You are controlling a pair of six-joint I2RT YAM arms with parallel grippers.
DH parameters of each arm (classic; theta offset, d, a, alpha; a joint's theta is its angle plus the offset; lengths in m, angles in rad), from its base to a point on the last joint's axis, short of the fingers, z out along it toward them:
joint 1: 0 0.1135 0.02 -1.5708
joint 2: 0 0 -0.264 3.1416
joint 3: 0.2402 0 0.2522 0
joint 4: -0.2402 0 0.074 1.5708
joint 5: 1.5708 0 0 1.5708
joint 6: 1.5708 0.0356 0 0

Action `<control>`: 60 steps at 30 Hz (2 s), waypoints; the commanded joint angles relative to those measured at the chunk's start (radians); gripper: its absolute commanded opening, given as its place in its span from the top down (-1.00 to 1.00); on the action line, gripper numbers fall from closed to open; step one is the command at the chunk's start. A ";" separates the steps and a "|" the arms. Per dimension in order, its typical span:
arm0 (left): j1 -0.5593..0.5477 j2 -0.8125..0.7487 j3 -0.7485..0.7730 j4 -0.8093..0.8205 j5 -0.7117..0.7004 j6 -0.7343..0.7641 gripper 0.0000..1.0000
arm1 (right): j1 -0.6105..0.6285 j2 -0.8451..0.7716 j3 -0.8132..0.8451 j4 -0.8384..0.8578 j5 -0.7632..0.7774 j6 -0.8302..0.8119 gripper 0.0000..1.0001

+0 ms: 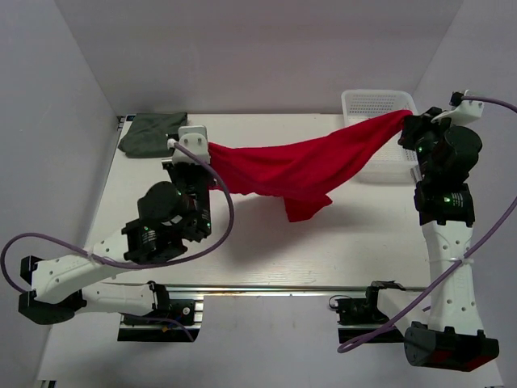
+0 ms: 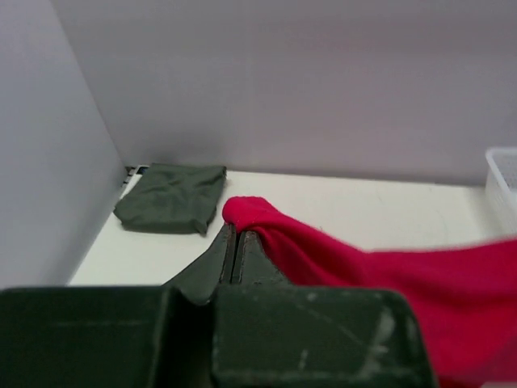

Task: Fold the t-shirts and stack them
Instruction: Flatten out the tshirt

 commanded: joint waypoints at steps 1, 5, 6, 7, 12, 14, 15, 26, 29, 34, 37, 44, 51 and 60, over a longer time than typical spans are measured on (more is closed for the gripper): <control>0.038 0.116 0.039 0.120 0.018 0.183 1.00 | -0.005 0.001 0.034 0.021 0.018 -0.019 1.00; 0.111 0.219 0.060 0.239 0.047 0.265 1.00 | -0.002 -0.005 0.032 0.023 -0.016 -0.016 1.00; 0.131 0.233 0.060 0.275 0.056 0.279 1.00 | -0.003 -0.005 0.030 0.023 -0.016 -0.018 1.00; 0.153 0.246 0.060 0.311 0.056 0.309 1.00 | -0.003 -0.006 0.029 0.021 -0.010 -0.033 1.00; 0.363 0.334 0.114 0.394 0.091 0.335 1.00 | -0.003 -0.015 0.009 0.015 0.134 -0.062 1.00; 0.458 0.404 0.199 0.384 0.092 0.348 1.00 | -0.003 -0.020 0.004 0.015 0.202 -0.076 1.00; 0.482 0.430 0.235 0.363 0.092 0.348 1.00 | -0.003 -0.023 0.004 0.015 0.208 -0.082 1.00; 0.555 0.420 0.508 0.161 0.127 0.358 1.00 | -0.005 -0.104 0.093 -0.016 0.216 -0.143 1.00; 0.546 0.376 0.540 0.118 0.116 0.368 1.00 | -0.003 -0.146 0.125 -0.034 0.201 -0.156 1.00; 0.523 0.277 0.586 0.050 0.139 0.334 1.00 | -0.006 -0.222 0.179 -0.075 0.146 -0.162 1.00; 0.523 0.228 0.586 -0.007 0.157 0.323 1.00 | -0.002 -0.267 0.201 -0.091 0.123 -0.162 1.00; 0.523 0.193 0.522 -0.079 0.188 0.259 1.00 | -0.003 -0.298 0.143 -0.046 0.008 -0.122 1.00; 0.567 0.260 0.156 0.095 0.309 0.199 1.00 | -0.003 -0.131 -0.133 0.107 -0.152 -0.021 1.00; 0.815 0.747 0.357 -0.133 0.265 -0.084 -0.35 | -0.002 0.387 -0.163 0.175 -0.230 -0.091 0.21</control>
